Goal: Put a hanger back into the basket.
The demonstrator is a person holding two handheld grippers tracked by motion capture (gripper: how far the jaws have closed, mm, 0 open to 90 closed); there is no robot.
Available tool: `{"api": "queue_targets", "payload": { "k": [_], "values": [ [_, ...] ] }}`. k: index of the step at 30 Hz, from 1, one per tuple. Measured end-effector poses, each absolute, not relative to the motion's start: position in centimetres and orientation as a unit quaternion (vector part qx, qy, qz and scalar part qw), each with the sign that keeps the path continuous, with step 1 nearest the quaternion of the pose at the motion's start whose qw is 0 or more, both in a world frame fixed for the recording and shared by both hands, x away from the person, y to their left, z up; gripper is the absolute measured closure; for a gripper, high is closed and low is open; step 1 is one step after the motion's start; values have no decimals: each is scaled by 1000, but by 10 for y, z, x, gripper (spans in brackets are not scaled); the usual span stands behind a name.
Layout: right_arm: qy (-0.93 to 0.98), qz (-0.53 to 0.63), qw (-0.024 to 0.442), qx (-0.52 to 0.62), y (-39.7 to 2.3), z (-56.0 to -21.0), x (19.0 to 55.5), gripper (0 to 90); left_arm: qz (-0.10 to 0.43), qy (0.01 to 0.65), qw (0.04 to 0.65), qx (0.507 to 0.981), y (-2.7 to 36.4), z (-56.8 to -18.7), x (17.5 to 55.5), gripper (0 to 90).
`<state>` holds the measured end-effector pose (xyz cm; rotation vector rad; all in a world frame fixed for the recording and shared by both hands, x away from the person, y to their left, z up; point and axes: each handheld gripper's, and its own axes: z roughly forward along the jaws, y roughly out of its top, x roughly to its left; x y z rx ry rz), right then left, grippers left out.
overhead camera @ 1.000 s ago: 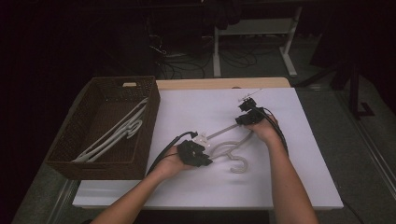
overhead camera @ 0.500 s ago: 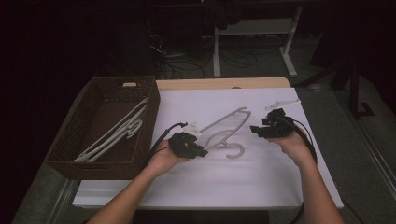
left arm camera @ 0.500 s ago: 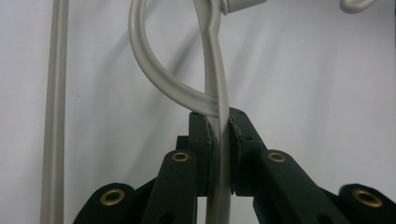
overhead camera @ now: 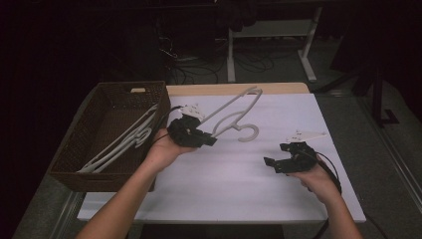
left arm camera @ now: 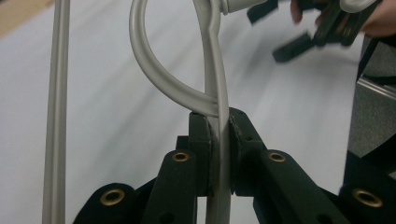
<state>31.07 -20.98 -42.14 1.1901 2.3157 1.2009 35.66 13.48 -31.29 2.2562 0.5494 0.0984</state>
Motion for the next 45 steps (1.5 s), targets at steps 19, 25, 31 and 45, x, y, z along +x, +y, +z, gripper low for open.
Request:
{"api": "queue_targets", "payload": {
  "k": [19,25,31,45],
  "values": [
    [810,407,141,398,-201,-437,291,97,100,226,398,883,234,-245,366,815],
    [808,408,142,401,-202,-438,288,36,110,256,388,879,281,-257,368,815],
    [807,402,149,405,-204,-439,289,0,114,286,374,875,328,-274,371,815],
    [809,396,152,408,-204,-441,290,0,81,357,367,855,395,-323,364,812]
  ]
}}
